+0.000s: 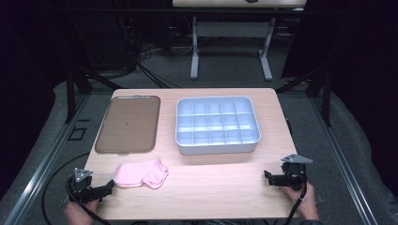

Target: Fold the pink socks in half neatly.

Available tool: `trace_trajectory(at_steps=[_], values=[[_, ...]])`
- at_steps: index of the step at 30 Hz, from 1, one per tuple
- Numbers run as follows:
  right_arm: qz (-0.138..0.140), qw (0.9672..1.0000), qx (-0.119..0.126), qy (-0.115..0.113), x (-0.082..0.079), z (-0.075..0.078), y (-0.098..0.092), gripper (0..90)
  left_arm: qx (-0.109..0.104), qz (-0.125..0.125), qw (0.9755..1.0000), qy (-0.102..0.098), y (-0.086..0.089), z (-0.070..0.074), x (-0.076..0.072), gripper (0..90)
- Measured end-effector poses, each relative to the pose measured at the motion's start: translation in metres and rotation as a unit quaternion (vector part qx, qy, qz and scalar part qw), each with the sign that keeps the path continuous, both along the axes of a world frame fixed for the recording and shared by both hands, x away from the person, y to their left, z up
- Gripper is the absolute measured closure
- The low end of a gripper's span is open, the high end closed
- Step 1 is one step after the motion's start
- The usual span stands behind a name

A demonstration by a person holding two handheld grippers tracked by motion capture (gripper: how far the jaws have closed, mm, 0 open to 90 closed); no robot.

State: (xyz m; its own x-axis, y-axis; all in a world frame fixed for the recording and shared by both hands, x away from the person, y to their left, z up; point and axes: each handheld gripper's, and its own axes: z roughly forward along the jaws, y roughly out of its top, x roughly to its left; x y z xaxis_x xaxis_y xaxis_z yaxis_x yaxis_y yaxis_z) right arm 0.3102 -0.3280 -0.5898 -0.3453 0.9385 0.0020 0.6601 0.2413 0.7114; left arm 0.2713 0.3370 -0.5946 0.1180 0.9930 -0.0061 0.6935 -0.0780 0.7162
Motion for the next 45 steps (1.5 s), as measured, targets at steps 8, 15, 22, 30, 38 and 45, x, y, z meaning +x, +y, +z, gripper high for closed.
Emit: trace_trajectory(at_steps=[8, 15, 22, 30, 38, 45], values=[[0.0, 1.0, 0.001, -0.008, -0.001, 0.0, 0.003, 3.5, -0.002, 0.002, 1.0, -0.002, 0.0, 0.0, 0.0, 0.0], [-0.01, 0.9999, -0.008, -0.006, 0.0, 0.0, 0.004, 0.0, -0.001, 0.003, 1.0, -0.002, 0.0, 0.0, -0.001, 0.0], [-0.01, 0.9999, -0.005, -0.006, 0.001, 0.0, 0.004, 0.0, 0.0, 0.014, 0.9999, -0.002, 0.001, 0.0, -0.001, 0.1], [-0.012, 0.9999, 0.0, -0.001, 0.001, 0.0, 0.003, 0.0, 0.0, 0.013, 0.9999, 0.005, 0.002, 0.001, 0.002, 0.0], [-0.013, 0.9999, -0.001, -0.001, 0.001, 0.0, 0.003, 0.0, -0.019, 0.017, 0.9996, -0.011, 0.006, 0.016, -0.005, 0.0], [-0.012, 0.9999, 0.001, -0.002, 0.001, 0.0, 0.003, 0.0, -0.015, -0.006, 0.9989, -0.044, -0.012, 0.043, -0.013, 0.0]])
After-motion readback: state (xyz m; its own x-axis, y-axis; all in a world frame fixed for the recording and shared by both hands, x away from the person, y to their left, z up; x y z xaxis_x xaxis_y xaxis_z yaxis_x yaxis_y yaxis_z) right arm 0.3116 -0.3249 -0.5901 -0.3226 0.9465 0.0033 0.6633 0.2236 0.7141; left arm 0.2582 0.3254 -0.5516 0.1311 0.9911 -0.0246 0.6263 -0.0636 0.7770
